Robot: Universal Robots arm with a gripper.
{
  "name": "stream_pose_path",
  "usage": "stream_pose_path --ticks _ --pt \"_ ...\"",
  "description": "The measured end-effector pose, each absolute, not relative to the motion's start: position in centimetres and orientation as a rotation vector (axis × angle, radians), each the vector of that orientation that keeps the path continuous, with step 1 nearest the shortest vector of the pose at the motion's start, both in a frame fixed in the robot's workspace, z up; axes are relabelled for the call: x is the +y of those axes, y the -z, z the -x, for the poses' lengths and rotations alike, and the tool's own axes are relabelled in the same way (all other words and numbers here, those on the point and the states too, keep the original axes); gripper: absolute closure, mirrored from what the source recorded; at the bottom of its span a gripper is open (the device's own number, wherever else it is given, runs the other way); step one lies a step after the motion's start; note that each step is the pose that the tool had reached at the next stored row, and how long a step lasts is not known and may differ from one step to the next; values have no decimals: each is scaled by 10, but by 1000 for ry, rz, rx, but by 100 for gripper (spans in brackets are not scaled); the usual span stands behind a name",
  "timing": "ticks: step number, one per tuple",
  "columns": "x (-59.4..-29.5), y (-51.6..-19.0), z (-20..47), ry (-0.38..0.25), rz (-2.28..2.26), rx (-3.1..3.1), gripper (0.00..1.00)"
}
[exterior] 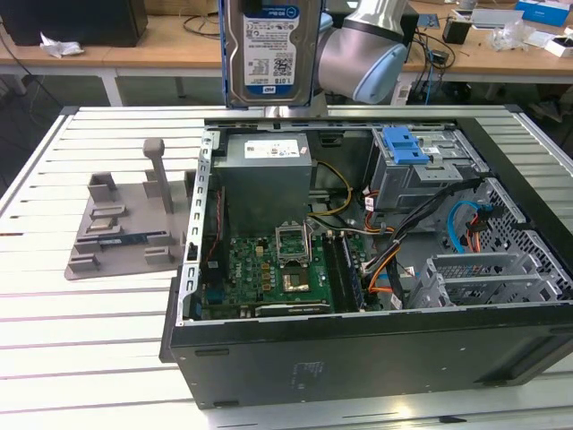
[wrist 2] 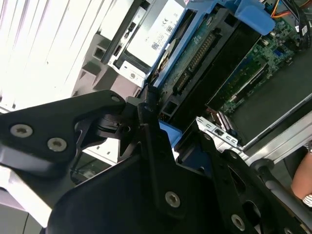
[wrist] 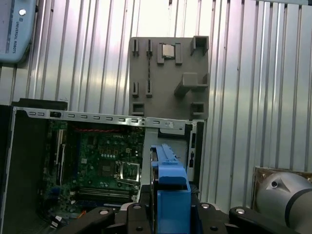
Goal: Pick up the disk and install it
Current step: 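Pick up the disk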
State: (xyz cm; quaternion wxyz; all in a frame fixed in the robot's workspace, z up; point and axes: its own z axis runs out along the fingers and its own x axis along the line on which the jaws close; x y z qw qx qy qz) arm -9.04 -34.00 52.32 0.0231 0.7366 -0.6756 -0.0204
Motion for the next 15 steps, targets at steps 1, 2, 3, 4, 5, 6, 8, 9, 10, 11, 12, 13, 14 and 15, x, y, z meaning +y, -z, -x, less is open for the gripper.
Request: stream_pose_path --ticks 1,2,3,4,5,6,8,9,10,11,12,13,14,15 --pt "-343 -523 90 63 -2281 -2092 63" --pt "-344 -523 90 63 -2281 -2092 63" --pt "-345 -523 90 63 -2281 -2092 63" --pt "-348 -523 90 63 -2281 -2092 63" --pt "-349 -523 90 63 -2281 -2092 63" --pt "-351 -523 89 63 -2281 -2092 63" --pt "-353 -523 89 63 -2281 -2092 63" --pt "-354 -523 89 63 -2281 -2092 63" --pt "-355 -523 89 63 -2281 -2092 63" --pt "-356 -523 89 63 -2281 -2092 63" --pt "-358 -523 89 63 -2281 -2092 63" --pt "-359 -523 89 63 -2281 -2092 63" --pt "-360 -523 89 63 -2281 -2092 63" --pt "-361 -523 88 63 -2281 -2092 63"
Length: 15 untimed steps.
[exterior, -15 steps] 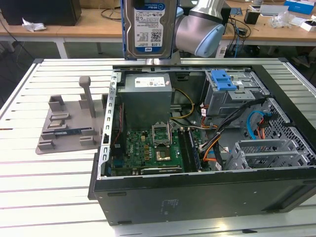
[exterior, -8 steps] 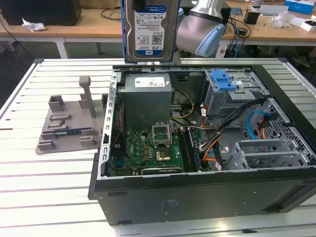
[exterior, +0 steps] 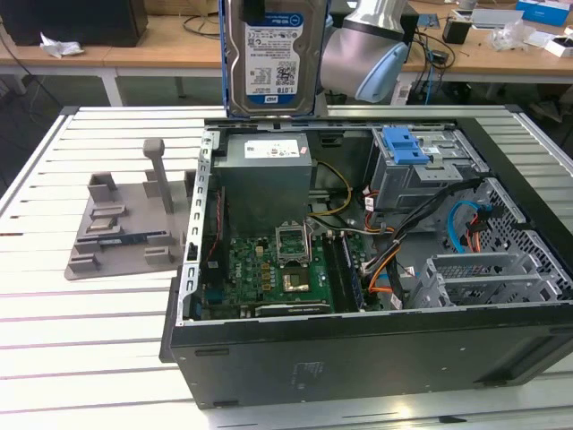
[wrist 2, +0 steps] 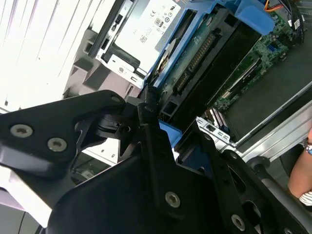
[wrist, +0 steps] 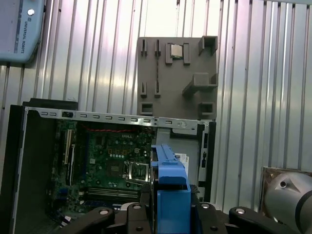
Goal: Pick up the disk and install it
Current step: 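Pick up the disk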
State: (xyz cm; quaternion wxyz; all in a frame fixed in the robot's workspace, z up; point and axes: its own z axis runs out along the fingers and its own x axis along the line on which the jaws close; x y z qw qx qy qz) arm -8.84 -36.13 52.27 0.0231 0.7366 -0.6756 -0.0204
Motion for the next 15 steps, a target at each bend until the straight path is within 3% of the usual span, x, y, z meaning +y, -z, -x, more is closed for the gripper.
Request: stream_pose_path --ticks 15 --pt "-387 -522 86 63 -2281 -2092 63"
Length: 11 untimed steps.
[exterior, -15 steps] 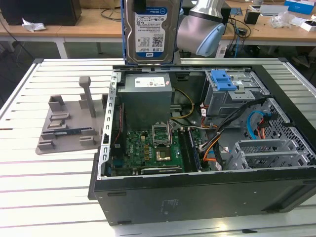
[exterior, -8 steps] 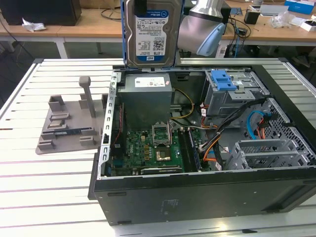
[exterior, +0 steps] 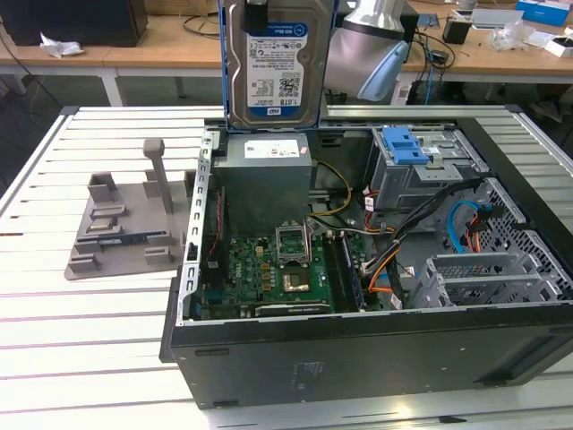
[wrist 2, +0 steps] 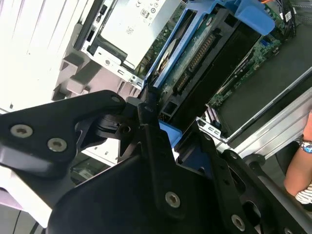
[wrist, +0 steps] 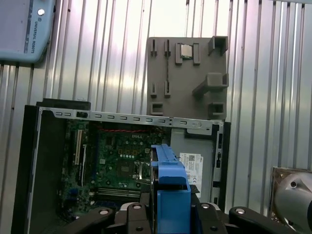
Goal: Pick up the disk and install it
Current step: 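Pick up the disk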
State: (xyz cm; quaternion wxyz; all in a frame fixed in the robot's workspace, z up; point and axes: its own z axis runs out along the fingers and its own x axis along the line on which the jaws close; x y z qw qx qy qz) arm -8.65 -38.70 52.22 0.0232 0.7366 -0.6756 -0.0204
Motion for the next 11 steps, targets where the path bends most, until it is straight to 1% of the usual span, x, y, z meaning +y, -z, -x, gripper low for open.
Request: stream_pose_path --ticks 11 --pt "-401 -522 85 63 -2281 -2092 63"
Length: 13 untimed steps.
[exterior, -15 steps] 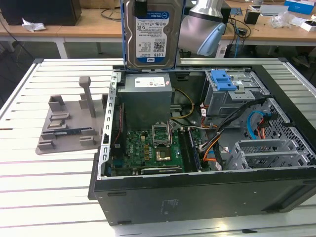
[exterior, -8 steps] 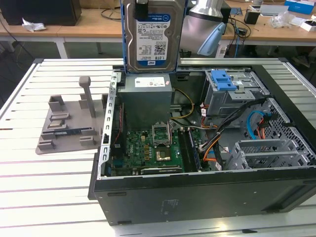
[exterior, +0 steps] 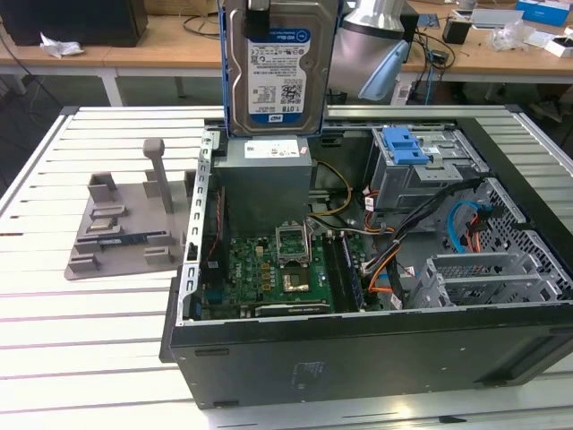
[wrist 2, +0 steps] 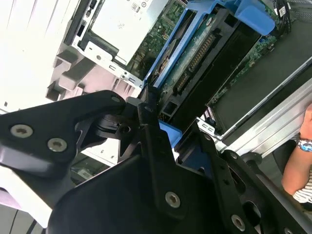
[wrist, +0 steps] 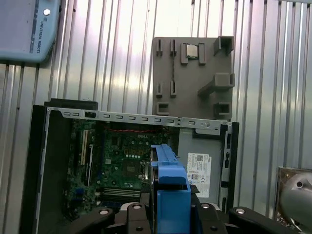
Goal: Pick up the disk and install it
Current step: 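Pick up the disk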
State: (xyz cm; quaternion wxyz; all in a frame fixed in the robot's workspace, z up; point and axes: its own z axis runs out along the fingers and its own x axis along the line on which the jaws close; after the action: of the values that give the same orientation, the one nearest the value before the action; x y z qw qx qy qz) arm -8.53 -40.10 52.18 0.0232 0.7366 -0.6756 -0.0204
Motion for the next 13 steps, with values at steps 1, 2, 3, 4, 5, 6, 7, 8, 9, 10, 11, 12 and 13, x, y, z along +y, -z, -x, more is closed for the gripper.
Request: stream_pose_path --ticks 1,2,3,4,5,6,7,8,9,10,11,12,13 --pt "-403 -522 85 63 -2281 -2092 63" --pt "-405 -522 85 63 -2281 -2092 63" --pt "-407 -522 85 63 -2281 -2092 63" --pt "-408 -522 85 63 -2281 -2092 63" --pt "-409 -522 85 63 -2281 -2092 63" --pt "-410 -521 85 63 -2281 -2092 63" --pt "-411 -521 84 63 -2281 -2092 63" --pt "-412 -521 84 63 -2281 -2092 63" --pt "-413 -521 84 63 -2281 -2092 63" --pt "-414 -521 84 63 -2281 -2092 63" --pt "-415 -521 84 63 -2281 -2092 63" --pt "-416 -521 84 63 -2281 -2092 63" --pt "-417 -521 84 63 -2281 -2092 63"
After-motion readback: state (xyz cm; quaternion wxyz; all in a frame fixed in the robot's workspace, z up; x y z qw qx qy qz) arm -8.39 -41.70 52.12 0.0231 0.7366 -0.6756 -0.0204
